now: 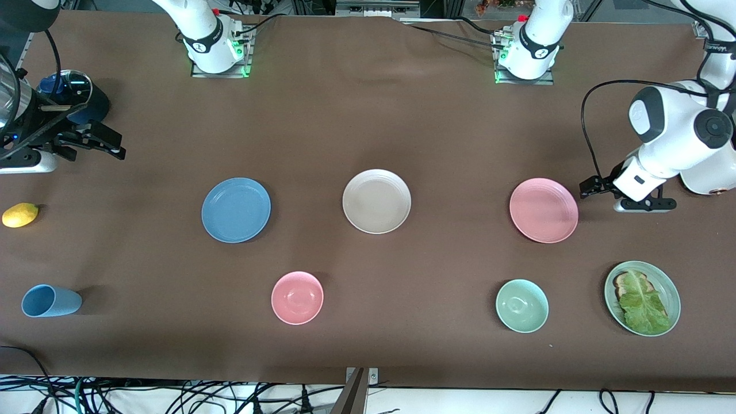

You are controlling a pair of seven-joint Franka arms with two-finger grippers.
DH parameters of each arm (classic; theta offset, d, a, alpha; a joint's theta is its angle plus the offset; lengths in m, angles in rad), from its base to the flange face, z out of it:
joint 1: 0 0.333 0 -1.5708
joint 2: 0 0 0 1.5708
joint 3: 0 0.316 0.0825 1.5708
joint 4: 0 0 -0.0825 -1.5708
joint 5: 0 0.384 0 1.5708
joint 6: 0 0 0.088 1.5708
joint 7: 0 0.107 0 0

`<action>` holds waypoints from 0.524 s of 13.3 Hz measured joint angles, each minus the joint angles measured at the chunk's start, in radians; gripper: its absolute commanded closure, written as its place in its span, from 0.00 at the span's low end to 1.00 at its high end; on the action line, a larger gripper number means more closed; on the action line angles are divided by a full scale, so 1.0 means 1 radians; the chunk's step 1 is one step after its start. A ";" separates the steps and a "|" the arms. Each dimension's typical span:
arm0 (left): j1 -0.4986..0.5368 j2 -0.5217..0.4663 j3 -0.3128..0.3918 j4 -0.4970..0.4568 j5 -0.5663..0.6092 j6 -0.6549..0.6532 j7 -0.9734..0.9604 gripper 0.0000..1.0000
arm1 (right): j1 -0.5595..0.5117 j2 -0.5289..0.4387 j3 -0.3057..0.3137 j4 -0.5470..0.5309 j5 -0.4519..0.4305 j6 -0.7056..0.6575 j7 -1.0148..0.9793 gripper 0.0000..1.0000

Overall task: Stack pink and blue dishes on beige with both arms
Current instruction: 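Reach the left gripper to the rim of the pink plate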

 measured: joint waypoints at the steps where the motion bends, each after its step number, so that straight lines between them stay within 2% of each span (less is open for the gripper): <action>1: 0.010 0.006 0.000 -0.029 0.000 0.040 0.022 0.00 | 0.000 0.000 0.000 0.000 0.000 0.000 0.000 0.00; 7: 0.017 0.158 -0.017 -0.061 0.000 0.171 0.044 0.01 | 0.000 0.000 0.000 0.000 0.000 0.000 0.000 0.00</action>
